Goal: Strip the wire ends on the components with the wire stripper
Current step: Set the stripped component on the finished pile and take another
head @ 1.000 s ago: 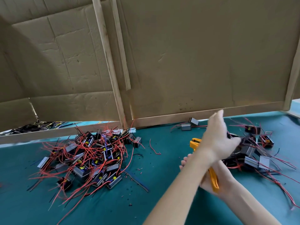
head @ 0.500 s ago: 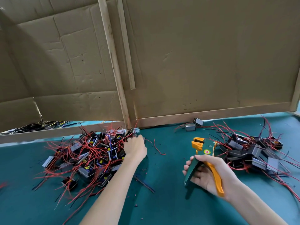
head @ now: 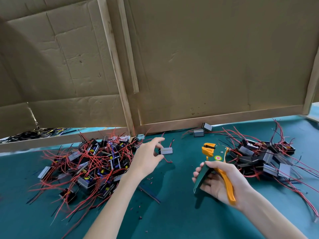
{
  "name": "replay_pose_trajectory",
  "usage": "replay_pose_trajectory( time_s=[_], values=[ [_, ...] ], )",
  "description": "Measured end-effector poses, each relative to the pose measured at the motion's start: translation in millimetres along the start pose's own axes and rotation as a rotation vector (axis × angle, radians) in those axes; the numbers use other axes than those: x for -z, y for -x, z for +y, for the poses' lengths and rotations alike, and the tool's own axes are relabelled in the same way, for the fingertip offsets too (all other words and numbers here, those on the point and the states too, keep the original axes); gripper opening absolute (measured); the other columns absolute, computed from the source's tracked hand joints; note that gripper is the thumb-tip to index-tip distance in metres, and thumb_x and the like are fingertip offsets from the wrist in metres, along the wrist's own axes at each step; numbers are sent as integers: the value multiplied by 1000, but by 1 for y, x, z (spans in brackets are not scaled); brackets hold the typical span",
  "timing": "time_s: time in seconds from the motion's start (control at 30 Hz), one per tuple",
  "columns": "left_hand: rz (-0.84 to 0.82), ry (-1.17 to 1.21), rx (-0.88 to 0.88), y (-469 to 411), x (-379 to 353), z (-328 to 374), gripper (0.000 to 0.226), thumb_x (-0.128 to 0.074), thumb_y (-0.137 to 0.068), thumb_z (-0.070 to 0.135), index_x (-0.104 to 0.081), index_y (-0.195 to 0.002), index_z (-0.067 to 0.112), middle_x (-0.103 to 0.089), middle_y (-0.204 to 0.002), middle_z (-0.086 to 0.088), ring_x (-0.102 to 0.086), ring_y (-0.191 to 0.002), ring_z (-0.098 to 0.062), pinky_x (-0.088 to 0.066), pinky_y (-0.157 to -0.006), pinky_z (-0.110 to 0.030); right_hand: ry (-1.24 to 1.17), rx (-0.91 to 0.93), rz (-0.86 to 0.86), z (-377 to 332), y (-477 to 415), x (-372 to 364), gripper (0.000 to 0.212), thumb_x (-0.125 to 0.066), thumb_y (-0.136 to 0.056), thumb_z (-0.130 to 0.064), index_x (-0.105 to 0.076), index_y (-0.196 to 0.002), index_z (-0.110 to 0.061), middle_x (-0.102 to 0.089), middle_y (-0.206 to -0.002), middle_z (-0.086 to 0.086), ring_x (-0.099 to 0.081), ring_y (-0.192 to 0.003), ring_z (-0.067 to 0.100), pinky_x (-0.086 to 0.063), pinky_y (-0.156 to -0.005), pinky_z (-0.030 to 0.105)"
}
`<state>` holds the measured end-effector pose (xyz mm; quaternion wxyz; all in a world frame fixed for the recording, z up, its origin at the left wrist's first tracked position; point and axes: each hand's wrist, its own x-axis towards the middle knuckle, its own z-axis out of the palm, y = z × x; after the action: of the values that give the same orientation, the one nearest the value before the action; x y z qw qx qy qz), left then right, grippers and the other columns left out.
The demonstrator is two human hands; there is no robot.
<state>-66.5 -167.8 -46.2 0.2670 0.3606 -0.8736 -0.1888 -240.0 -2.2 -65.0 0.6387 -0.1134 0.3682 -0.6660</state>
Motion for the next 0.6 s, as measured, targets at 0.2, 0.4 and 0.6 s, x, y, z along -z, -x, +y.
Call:
replay_pose_trajectory(
  time_s=[0.2, 0.4, 0.6],
  values=[
    [-226, 96, -26, 15, 6, -1, 51, -47, -78, -12, -64, -117, 16, -67, -95, 8, -56, -66, 10, -42, -64, -6, 8, 0, -3, 2, 1, 0, 13, -61, -72, -7, -62, -82, 1, -65, -79, 21, -68, -68, 36, -60, -62, 45],
    [-182, -107, -31, 18, 6, -9, 27, -61, -87, 14, -69, -109, 25, -65, -94, 8, -56, -86, -5, -44, -86, -22, 2, 3, 3, 1, -1, 3, 15, -62, -72, -8, -61, -84, 1, -65, -78, 20, -69, -69, 36, -60, -64, 46],
    [11, -250, -5, 22, -7, -9, 26, -61, -92, 27, -53, -117, 23, -66, -90, 12, -55, -90, -14, -42, -79, -30, 0, 3, -2, 1, -1, 3, 15, -62, -72, -8, -61, -84, 1, -65, -80, 21, -69, -70, 36, -59, -65, 46]
  ],
)
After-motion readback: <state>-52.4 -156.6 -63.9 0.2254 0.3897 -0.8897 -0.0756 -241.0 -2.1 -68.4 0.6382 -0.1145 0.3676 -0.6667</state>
